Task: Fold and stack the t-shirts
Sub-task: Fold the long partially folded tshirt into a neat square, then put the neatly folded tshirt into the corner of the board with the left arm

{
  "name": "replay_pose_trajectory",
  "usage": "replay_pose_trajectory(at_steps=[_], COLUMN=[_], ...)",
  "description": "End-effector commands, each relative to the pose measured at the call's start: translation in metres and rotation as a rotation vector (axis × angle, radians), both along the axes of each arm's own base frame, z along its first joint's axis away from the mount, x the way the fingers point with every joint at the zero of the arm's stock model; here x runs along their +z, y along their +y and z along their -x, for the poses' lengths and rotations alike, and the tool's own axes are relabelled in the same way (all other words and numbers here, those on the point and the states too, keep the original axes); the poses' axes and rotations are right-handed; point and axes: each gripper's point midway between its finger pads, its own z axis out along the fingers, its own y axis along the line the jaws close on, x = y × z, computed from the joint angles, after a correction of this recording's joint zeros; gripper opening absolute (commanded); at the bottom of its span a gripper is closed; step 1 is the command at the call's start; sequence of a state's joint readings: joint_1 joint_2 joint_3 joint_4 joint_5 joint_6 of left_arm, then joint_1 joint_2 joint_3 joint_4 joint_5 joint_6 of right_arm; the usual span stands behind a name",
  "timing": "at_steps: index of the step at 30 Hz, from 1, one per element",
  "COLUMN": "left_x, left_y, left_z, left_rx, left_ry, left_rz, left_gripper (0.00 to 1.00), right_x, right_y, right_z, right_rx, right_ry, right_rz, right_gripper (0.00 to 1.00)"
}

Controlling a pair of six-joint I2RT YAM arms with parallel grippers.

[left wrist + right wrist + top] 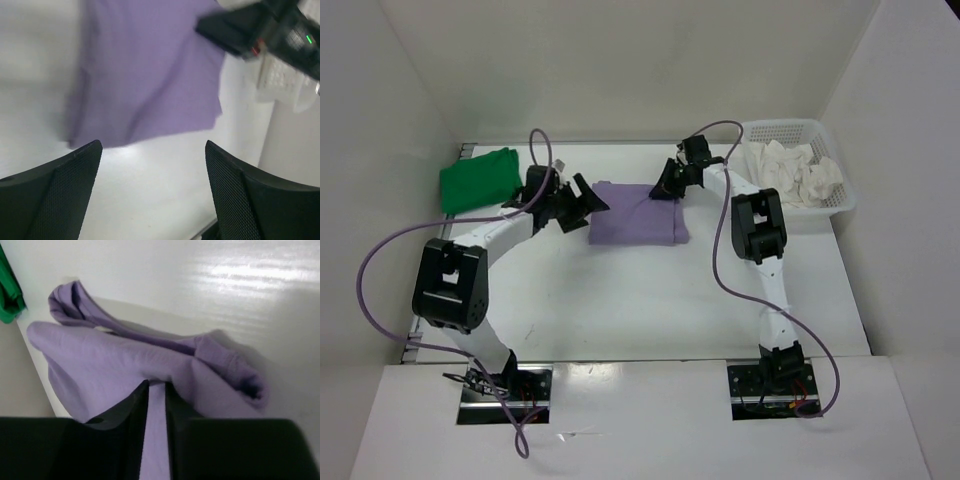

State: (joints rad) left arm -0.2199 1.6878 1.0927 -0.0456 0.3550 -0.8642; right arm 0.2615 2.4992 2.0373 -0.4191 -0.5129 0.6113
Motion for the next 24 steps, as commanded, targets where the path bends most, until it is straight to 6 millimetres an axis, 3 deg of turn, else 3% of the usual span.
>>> replay_pose_trajectory(at_steps=[1, 2, 3, 5, 6, 7, 11, 12, 13, 14, 16, 17, 18, 19, 21, 22, 23, 24], left_x=[-0.031, -0.038, -0.059, -0.064, -0.079, -0.085, -0.105, -0.102, -0.105, -0.117, -0.118, -0.133, -0.132, -0.124, -0.113, -0.104, -0.078, -0.067], left_y=[0.037, 0.041, 0.043, 0.040, 0.038, 0.037, 0.027, 0.026, 0.025, 0.016, -0.007, -0.014, -0.034, -0.045, -0.060, -0.068, -0.073, -0.073], left_z=[-0.011, -0.016, -0.018, -0.031, -0.034, -0.036, -0.048, -0.058, -0.062, -0.060, -0.066, -0.065, -0.061, -0.069, -0.080, -0.084, -0.100, -0.110], left_rx=[0.059, 0.060, 0.056, 0.024, 0.015, -0.002, -0.054, -0.054, -0.054, -0.085, -0.142, -0.157, -0.196, -0.218, -0.217, -0.218, -0.212, -0.192], left_ry=[0.053, 0.061, 0.111, 0.101, 0.128, 0.133, 0.135, 0.118, 0.118, 0.134, 0.122, 0.150, 0.155, 0.127, 0.089, 0.074, 0.013, -0.007], left_rz=[-0.063, -0.072, -0.096, -0.109, -0.105, -0.106, -0.078, -0.076, -0.076, -0.079, -0.073, -0.078, -0.047, -0.036, -0.021, -0.009, 0.008, 0.004], left_gripper=[0.91, 0.91, 0.91, 0.89, 0.88, 0.85, 0.82, 0.82, 0.81, 0.81, 0.70, 0.65, 0.59, 0.46, 0.32, 0.19, 0.14, 0.10], right_x=[0.063, 0.075, 0.105, 0.116, 0.143, 0.136, 0.163, 0.167, 0.169, 0.171, 0.163, 0.177, 0.171, 0.182, 0.182, 0.190, 0.190, 0.186], right_y=[-0.005, -0.005, -0.005, -0.009, -0.011, -0.014, -0.023, -0.024, -0.028, -0.030, -0.039, -0.046, -0.048, -0.056, -0.065, -0.065, -0.071, -0.075], right_z=[0.005, 0.007, 0.011, 0.024, 0.030, 0.041, 0.075, 0.083, 0.100, 0.107, 0.121, 0.127, 0.136, 0.140, 0.148, 0.156, 0.157, 0.162], right_rx=[0.017, 0.017, 0.032, 0.040, 0.045, 0.046, 0.047, 0.045, 0.045, 0.045, 0.027, 0.015, 0.015, 0.002, -0.022, -0.012, -0.027, -0.036], right_ry=[-0.121, -0.137, -0.190, -0.202, -0.259, -0.236, -0.291, -0.289, -0.283, -0.290, -0.265, -0.295, -0.278, -0.305, -0.288, -0.303, -0.306, -0.287], right_rz=[0.014, 0.010, -0.006, 0.000, -0.007, -0.002, -0.043, -0.057, -0.056, -0.058, -0.056, -0.061, -0.057, -0.061, -0.075, -0.088, -0.086, -0.094], right_gripper=[0.27, 0.35, 0.38, 0.41, 0.42, 0.44, 0.45, 0.45, 0.45, 0.45, 0.45, 0.45, 0.45, 0.46, 0.46, 0.46, 0.46, 0.46])
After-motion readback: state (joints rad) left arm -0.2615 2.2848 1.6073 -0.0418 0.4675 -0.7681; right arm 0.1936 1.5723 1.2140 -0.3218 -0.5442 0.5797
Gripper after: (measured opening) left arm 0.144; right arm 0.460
